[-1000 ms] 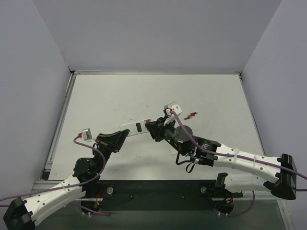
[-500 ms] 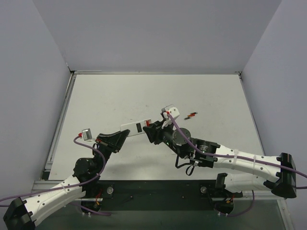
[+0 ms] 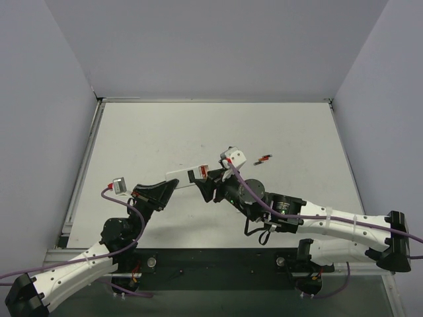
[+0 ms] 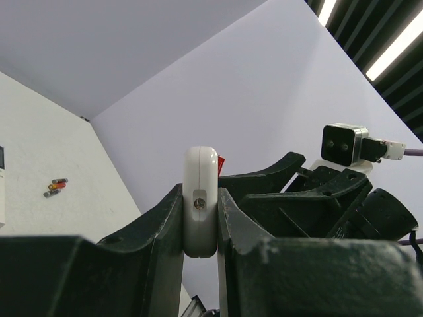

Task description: Load the batteries into the remote control

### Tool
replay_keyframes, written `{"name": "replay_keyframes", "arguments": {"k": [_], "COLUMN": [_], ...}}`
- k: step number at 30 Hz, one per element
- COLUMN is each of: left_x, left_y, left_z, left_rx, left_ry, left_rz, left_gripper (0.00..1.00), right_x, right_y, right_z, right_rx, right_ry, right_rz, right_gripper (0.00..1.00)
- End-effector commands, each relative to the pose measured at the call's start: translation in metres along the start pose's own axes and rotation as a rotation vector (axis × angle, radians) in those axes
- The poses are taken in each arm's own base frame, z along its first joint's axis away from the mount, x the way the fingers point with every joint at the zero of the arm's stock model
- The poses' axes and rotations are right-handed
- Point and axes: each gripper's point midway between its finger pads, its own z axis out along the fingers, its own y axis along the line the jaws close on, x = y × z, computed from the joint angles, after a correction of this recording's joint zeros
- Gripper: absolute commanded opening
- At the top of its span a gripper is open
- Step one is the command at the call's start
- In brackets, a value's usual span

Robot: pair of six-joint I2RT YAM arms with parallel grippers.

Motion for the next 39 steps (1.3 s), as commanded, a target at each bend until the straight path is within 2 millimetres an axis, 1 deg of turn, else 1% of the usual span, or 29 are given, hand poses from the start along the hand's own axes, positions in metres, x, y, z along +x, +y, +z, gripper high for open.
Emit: {"name": "replay_keyframes", "arguments": {"k": [1,4,5,7,11,12,15,16,17,18,19,20,21,23,24,25,26,27,29,30,31,32,33,35,36,39], "left_x": [0.011,0.011,0.011,0.011,0.012,0.012,0.013,0.013,0.013,0.013,0.013,0.014,0.014,0.015,0.014,0.014,0.015,0.016,0.018,0.019,0.020,0.021,0.022,0.024,0.025,0.028], "left_y": [0.026,0.027,0.027,0.027,0.026,0.025,0.024,0.023,0.023,0.023,0.023,0.023,0.023,0.023,0.021,0.021,0.021,0.021,0.021,0.021,0.020,0.021,0.020,0.018,0.018,0.018], "left_z": [-0.027,-0.027,-0.027,-0.027,-0.027,-0.028,-0.028,-0.028,-0.028,-0.028,-0.028,-0.028,-0.028,-0.029,-0.028,-0.028,-0.028,-0.028,-0.028,-0.028,-0.027,-0.027,-0.027,-0.026,-0.026,-0.025], "left_rx": [0.011,0.009,0.010,0.009,0.015,0.017,0.021,0.023,0.025,0.025,0.025,0.025,0.025,0.028,0.032,0.031,0.033,0.030,0.026,0.024,0.026,0.025,0.026,0.031,0.030,0.026], "left_ry": [0.015,0.018,0.016,0.018,0.022,0.024,0.029,0.028,0.031,0.031,0.032,0.035,0.035,0.039,0.037,0.039,0.043,0.047,0.059,0.065,0.068,0.076,0.081,0.097,0.101,0.117], "left_rz": [-0.039,-0.040,-0.042,-0.043,-0.047,-0.049,-0.052,-0.053,-0.053,-0.053,-0.053,-0.053,-0.053,-0.055,-0.056,-0.058,-0.061,-0.062,-0.065,-0.066,-0.067,-0.068,-0.070,-0.067,-0.067,-0.066], "left_gripper": [0.00,0.00,0.00,0.00,0.00,0.00,0.00,0.00,0.00,0.00,0.00,0.00,0.00,0.00,0.00,0.00,0.00,0.00,0.00,0.00,0.00,0.00,0.00,0.00,0.00,0.00], "right_x": [-0.023,-0.032,-0.039,-0.040,-0.053,-0.059,-0.078,-0.081,-0.088,-0.083,-0.092,-0.094,-0.092,-0.093,-0.095,-0.088,-0.086,-0.086,-0.081,-0.077,-0.077,-0.076,-0.075,-0.076,-0.077,-0.073], "right_y": [-0.014,-0.009,-0.007,-0.006,-0.004,-0.001,0.004,0.013,0.009,0.006,0.013,0.006,0.004,0.008,0.002,-0.001,0.006,0.002,0.009,0.018,0.010,0.008,0.012,0.008,0.007,0.008], "right_z": [-0.009,-0.014,-0.015,-0.017,-0.023,-0.026,-0.037,-0.042,-0.043,-0.044,-0.047,-0.045,-0.045,-0.043,-0.039,-0.038,-0.040,-0.038,-0.038,-0.044,-0.041,-0.040,-0.043,-0.042,-0.043,-0.048], "right_rx": [0.054,0.021,0.007,-0.002,-0.028,-0.063,-0.127,-0.199,-0.200,-0.207,-0.246,-0.230,-0.230,-0.281,-0.271,-0.274,-0.339,-0.356,-0.458,-0.563,-0.570,-0.593,-0.653,-0.668,-0.673,-0.716], "right_ry": [-0.046,-0.061,-0.071,-0.063,-0.074,-0.079,-0.108,-0.103,-0.102,-0.065,-0.062,-0.054,-0.035,-0.017,-0.017,0.014,0.016,0.018,0.026,0.034,0.034,0.033,0.017,0.000,-0.010,-0.014], "right_rz": [-0.048,-0.050,-0.051,-0.061,-0.111,-0.155,-0.198,-0.203,-0.202,-0.207,-0.185,-0.173,-0.159,-0.131,-0.127,-0.137,-0.189,-0.216,-0.299,-0.327,-0.347,-0.368,-0.423,-0.489,-0.549,-0.641], "right_gripper": [0.46,0.46,0.46,0.46,0.46,0.46,0.46,0.46,0.46,0.47,0.48,0.49,0.52,0.52,0.54,0.54,0.54,0.54,0.54,0.54,0.54,0.54,0.54,0.54,0.54,0.55]}}
